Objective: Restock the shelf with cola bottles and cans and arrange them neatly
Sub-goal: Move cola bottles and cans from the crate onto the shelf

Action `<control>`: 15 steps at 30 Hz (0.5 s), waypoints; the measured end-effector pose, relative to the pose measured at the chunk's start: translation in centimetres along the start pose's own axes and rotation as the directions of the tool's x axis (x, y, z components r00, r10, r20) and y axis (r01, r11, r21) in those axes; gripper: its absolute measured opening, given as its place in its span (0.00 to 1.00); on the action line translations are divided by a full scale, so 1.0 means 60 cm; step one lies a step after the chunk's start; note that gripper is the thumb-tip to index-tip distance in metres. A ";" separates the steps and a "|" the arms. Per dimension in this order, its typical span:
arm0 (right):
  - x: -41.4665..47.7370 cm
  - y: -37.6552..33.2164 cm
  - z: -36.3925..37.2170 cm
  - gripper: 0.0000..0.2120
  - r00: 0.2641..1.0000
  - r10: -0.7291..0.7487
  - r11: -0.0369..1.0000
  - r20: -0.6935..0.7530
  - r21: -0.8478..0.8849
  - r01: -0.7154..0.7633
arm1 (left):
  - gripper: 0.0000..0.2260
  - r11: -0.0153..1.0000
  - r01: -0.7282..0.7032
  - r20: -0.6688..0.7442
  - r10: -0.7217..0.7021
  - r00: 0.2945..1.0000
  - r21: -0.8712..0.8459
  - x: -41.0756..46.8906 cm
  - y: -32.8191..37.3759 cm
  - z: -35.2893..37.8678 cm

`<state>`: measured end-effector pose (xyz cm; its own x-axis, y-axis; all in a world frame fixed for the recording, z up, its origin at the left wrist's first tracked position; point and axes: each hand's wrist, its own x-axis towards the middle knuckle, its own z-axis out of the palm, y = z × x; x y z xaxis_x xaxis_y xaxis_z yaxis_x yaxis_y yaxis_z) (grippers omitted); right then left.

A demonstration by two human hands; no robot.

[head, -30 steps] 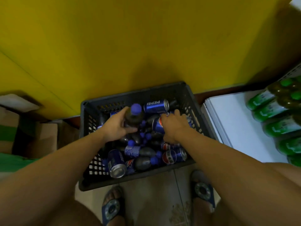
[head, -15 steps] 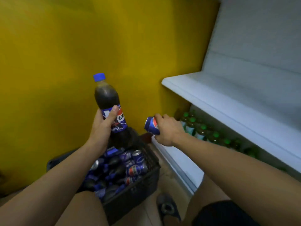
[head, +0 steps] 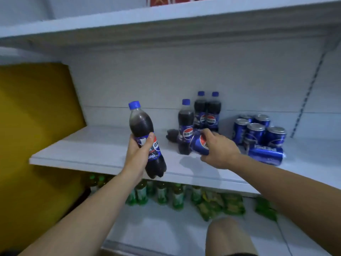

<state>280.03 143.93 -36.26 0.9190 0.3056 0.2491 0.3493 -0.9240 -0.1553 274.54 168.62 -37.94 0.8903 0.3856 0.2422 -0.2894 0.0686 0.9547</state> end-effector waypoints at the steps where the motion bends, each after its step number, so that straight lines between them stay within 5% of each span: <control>1: -0.005 0.032 0.000 0.38 0.999 0.051 0.999 -0.005 -0.003 -0.051 | 0.10 1.000 0.013 0.024 -0.013 1.000 0.023 0.015 -0.014 0.032; 10: -0.033 0.199 0.059 0.37 0.967 0.255 0.956 0.008 -0.150 -0.251 | 0.22 0.974 -0.020 0.028 0.014 0.999 0.225 0.167 -0.126 0.155; 15: -0.002 0.207 0.077 0.37 0.983 0.178 0.942 -0.051 -0.279 -0.185 | 0.23 0.973 -0.052 0.066 0.038 0.997 0.225 0.213 -0.151 0.176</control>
<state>285.13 133.48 -42.66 0.9559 0.1243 0.2663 0.1082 -0.9913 0.0745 292.24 163.19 -41.67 0.8998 0.3267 0.2891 -0.2488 -0.1600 0.9553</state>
